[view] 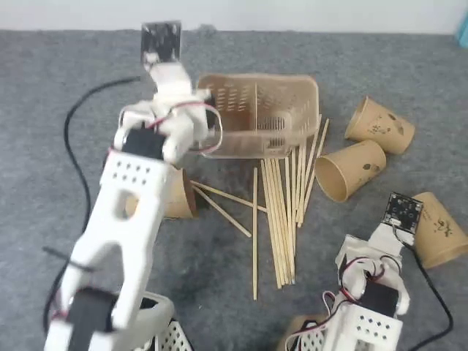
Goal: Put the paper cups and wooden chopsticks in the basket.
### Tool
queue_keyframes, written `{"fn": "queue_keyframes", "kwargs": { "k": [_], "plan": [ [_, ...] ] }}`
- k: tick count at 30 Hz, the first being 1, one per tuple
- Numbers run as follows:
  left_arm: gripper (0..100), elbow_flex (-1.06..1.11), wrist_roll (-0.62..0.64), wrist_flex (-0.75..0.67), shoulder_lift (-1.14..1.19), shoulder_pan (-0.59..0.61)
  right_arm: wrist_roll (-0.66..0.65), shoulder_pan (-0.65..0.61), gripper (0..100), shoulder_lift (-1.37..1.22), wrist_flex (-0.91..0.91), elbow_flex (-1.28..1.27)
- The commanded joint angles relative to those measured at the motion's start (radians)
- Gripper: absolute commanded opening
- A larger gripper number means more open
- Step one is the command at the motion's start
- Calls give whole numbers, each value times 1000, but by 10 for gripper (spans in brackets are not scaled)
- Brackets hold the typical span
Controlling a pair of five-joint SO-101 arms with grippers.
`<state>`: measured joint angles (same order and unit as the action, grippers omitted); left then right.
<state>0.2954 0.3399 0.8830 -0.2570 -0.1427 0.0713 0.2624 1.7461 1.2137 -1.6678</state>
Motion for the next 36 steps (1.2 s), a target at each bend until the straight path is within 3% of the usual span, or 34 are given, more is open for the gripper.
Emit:
{"fn": "queue_keyframes", "kwargs": {
  "k": [1,9,25,31,36],
  "plan": [
    [11,-199,40,-3,121,38,-8,19,9,4,12,-17],
    [12,-360,114,3,158,81,-8,16,9,4,12,-17],
    [12,-369,106,66,334,77,-8,18,9,4,12,-17],
    [12,-369,-68,129,376,74,-8,18,9,4,12,-17],
    [13,-383,-127,195,374,75,-8,19,9,4,2,-18]
  ]
}}
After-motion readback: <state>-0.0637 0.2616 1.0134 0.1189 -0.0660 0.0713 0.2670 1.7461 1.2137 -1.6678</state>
